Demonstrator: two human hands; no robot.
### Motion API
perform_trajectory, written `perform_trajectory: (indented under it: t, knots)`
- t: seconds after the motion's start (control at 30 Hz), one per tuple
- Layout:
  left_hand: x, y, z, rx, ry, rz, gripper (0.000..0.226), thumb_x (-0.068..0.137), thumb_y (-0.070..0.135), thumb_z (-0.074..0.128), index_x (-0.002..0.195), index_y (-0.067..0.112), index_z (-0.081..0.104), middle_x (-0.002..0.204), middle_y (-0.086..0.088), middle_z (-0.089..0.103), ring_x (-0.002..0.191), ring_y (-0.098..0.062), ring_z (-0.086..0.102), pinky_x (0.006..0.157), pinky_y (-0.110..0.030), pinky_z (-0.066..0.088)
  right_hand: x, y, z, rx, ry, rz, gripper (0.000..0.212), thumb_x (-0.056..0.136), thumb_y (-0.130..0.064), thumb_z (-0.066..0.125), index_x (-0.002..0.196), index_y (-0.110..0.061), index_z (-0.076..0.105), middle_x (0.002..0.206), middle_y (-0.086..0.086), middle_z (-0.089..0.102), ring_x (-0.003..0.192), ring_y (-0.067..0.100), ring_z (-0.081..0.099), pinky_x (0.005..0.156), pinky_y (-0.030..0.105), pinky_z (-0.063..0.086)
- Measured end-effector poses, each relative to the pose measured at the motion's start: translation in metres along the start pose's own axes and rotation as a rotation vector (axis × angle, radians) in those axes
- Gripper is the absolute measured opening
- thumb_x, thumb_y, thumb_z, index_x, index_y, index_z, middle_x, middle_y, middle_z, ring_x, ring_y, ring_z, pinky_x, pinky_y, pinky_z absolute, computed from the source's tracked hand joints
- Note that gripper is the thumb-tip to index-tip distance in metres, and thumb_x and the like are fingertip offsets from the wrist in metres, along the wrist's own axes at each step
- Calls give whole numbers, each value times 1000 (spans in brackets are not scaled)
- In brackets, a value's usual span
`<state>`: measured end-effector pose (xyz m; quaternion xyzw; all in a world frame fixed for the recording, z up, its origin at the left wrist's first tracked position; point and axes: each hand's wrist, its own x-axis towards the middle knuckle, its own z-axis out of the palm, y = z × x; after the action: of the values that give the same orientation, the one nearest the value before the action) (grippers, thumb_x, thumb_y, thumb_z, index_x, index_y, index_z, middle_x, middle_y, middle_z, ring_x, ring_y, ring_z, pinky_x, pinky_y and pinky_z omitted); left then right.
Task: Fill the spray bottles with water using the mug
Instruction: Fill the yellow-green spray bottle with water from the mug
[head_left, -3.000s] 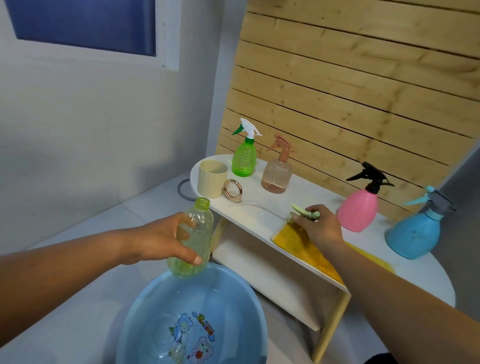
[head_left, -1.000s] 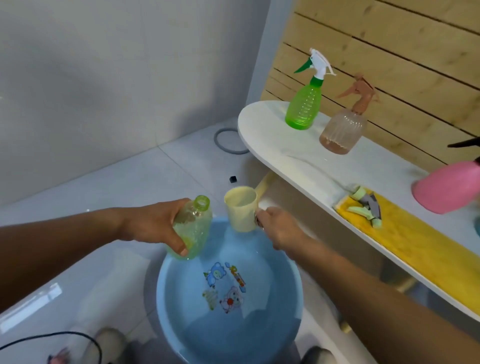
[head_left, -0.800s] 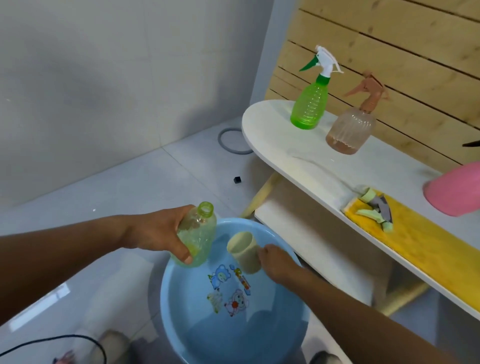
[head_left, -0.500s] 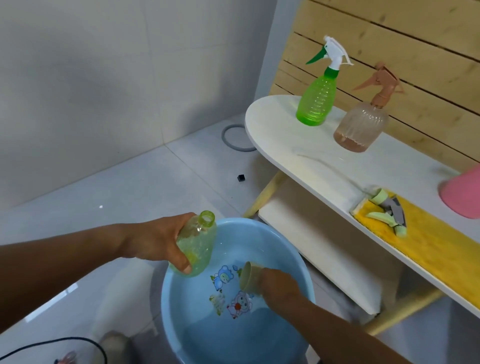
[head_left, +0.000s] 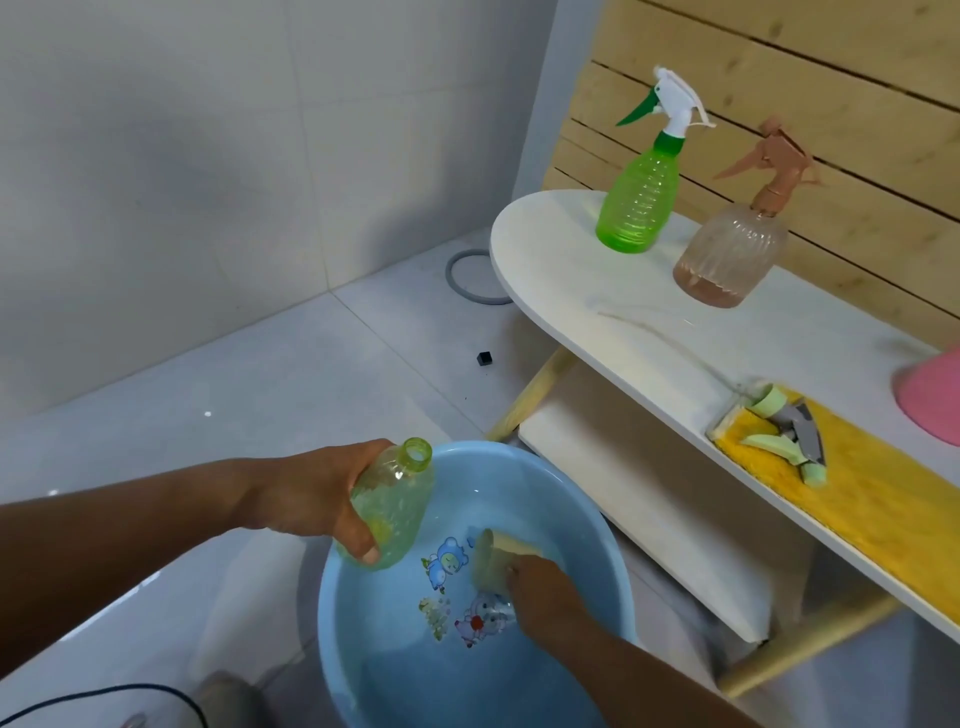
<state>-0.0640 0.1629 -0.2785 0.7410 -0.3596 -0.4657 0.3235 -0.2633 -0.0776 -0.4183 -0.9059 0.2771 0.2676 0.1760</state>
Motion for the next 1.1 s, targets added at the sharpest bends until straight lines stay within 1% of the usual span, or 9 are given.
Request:
perform_trajectory:
  t: [0.07, 0.13, 0.2, 0.27, 0.43, 0.57, 0.73, 0.93, 1.1]
  knots:
    - [-1, 2, -1, 9, -1, 11, 69, 66, 21, 98, 122, 32, 59, 118, 9, 69, 118, -15, 66, 102, -44, 57, -4, 1, -12, 242, 21, 78, 25, 103, -20, 43, 91, -15, 64, 117, 11, 68, 111, 27, 63, 84, 30, 44]
    - [-2, 4, -3, 7, -7, 13, 69, 67, 17, 98, 123, 28, 59, 119, 7, 70, 118, -17, 67, 100, -42, 58, -7, 3, -21, 444, 15, 129, 30, 102, -26, 45, 74, -20, 52, 96, 11, 63, 90, 27, 60, 79, 37, 47]
    - [-6, 8, -3, 0, -19, 24, 67, 69, 9, 96, 123, 23, 59, 118, 3, 70, 117, -18, 68, 97, -38, 59, -17, 4, -31, 603, -12, 152, 27, 101, -31, 43, 81, -18, 55, 88, 8, 56, 77, 25, 53, 72, 35, 48]
    - [-9, 11, -3, 14, -15, 40, 68, 69, 9, 96, 124, 22, 59, 119, 2, 70, 117, -19, 68, 96, -37, 59, -28, 2, -40, 738, -22, 159, 21, 98, -31, 45, 89, -17, 57, 85, 5, 54, 73, 24, 50, 67, 31, 44]
    - [-19, 20, -6, 51, -34, 40, 70, 68, 5, 96, 125, 23, 59, 118, 3, 72, 112, -13, 69, 88, -27, 57, -53, -6, -77, 910, 114, 106, 19, 85, -34, 63, 79, -17, 56, 76, 5, 44, 67, 20, 40, 57, 30, 35]
    - [-25, 35, -8, 103, -25, 50, 70, 68, 5, 96, 124, 23, 58, 113, 7, 71, 107, -7, 67, 85, -23, 55, -81, -7, -129, 922, 207, -6, 29, 85, -37, 67, 68, -17, 54, 67, 1, 44, 59, 17, 39, 48, 25, 31]
    - [-32, 61, -6, 156, 4, 71, 72, 67, 10, 96, 125, 26, 57, 116, 10, 68, 108, -4, 65, 88, -22, 55, -121, -17, -193, 936, 320, -105, 30, 88, -42, 66, 73, -22, 50, 61, -7, 43, 63, 15, 39, 55, 27, 32]
    - [-37, 79, 7, 107, 98, 153, 70, 65, 21, 98, 122, 31, 59, 117, 9, 71, 115, -13, 68, 97, -35, 59, -164, -26, -243, 913, 434, -225, 36, 90, -41, 67, 73, -18, 46, 61, -4, 35, 58, 16, 34, 48, 24, 31]
    - [-43, 81, 18, 96, 127, 188, 67, 68, 23, 98, 123, 28, 59, 117, 6, 72, 114, -14, 69, 98, -36, 58, -192, -25, -259, 911, 517, -314, 40, 91, -39, 69, 69, -17, 45, 57, -4, 30, 51, 14, 28, 44, 21, 30]
